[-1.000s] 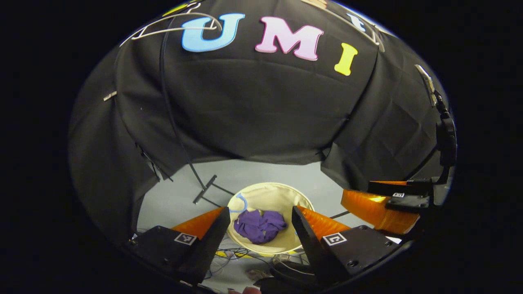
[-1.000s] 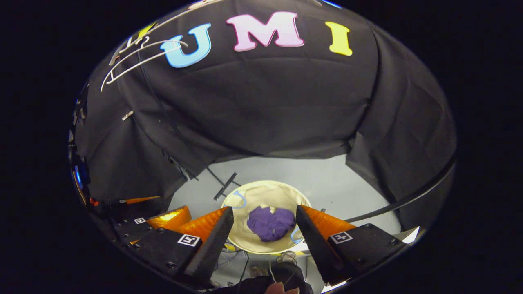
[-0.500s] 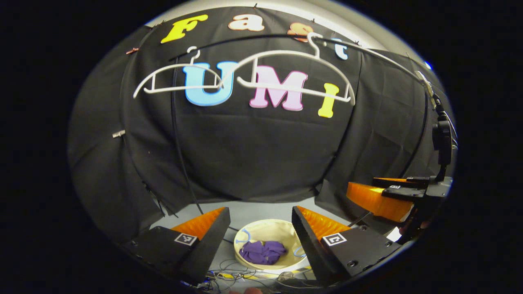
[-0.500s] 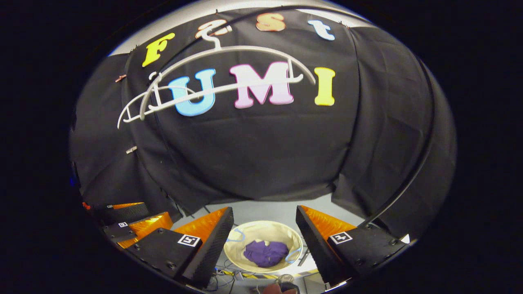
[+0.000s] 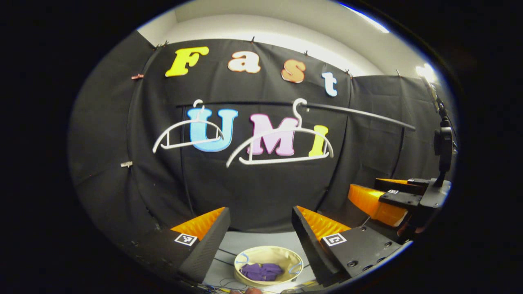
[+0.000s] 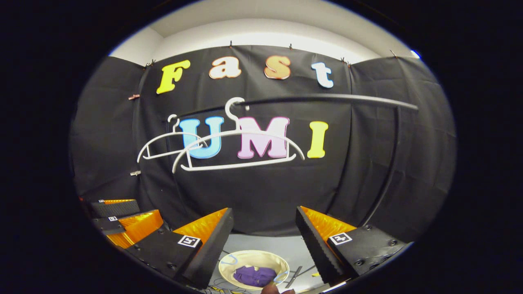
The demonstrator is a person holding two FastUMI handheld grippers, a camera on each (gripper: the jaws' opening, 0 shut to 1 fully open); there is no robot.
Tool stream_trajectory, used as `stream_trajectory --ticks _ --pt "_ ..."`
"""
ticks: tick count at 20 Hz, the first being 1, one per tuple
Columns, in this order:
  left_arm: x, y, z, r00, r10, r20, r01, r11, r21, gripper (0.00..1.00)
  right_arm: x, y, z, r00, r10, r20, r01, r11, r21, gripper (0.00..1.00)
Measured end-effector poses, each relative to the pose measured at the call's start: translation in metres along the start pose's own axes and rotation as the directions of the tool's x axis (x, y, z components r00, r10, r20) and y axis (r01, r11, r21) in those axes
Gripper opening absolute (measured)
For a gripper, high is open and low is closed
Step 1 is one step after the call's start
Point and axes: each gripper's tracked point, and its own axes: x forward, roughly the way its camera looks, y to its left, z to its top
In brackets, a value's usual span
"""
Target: Grasp the clothes on the hanger with both hands and then place them into the laundry hamper below.
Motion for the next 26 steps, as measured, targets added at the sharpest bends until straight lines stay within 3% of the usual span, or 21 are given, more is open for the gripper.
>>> stream_trajectory --ticks 2,3,4,6,10,17,18,19,25,26 --pt "-0.013 -0.003 0.024 0.998 0.014 0.059 -0.015 1.000 0.020 0.92 -0.014 0.002 0.023 0.998 0.014 0.058 -0.014 1.000 -0.003 0.98" --pt "-0.019 -0.005 0.033 0.996 0.019 0.084 -0.021 0.999 0.028 0.95 -0.020 0.001 0.032 0.996 0.023 0.082 -0.023 1.000 0.003 1.00" --pt "-0.024 -0.007 0.041 0.994 0.024 0.106 -0.027 0.999 0.030 0.92 -0.027 0.000 0.039 0.994 0.026 0.105 -0.028 1.000 0.010 0.93" --pt "-0.036 -0.011 0.051 0.990 0.038 0.138 -0.041 0.999 0.023 0.98 -0.035 -0.005 0.054 0.990 0.024 0.142 -0.025 1.000 0.007 1.00" --pt "-0.058 -0.015 0.054 0.982 0.071 0.176 -0.075 0.997 0.012 0.92 -0.054 -0.018 0.070 0.978 0.025 0.205 -0.022 1.000 -0.018 0.98" --pt "-0.080 -0.018 0.043 0.978 0.113 0.173 -0.119 0.993 0.026 0.95 -0.069 -0.011 0.069 0.975 0.077 0.210 -0.076 0.997 -0.012 0.98" --pt "-0.082 -0.018 0.042 0.978 0.120 0.171 -0.127 0.991 0.031 0.95 -0.071 -0.011 0.069 0.974 0.077 0.214 -0.078 0.997 -0.004 0.93" --pt "-0.083 -0.018 0.040 0.978 0.125 0.167 -0.133 0.991 0.034 0.95 -0.073 -0.013 0.069 0.973 0.078 0.217 -0.081 0.997 0.002 0.98" --pt "-0.091 -0.021 0.024 0.982 0.127 0.142 -0.131 0.991 0.018 0.95 -0.066 -0.015 0.055 0.980 0.070 0.189 -0.071 0.997 0.003 0.98" --pt "-0.094 -0.021 0.022 0.983 0.122 0.134 -0.126 0.992 0.018 0.95 -0.066 -0.015 0.055 0.980 0.067 0.187 -0.069 0.998 0.004 0.93"
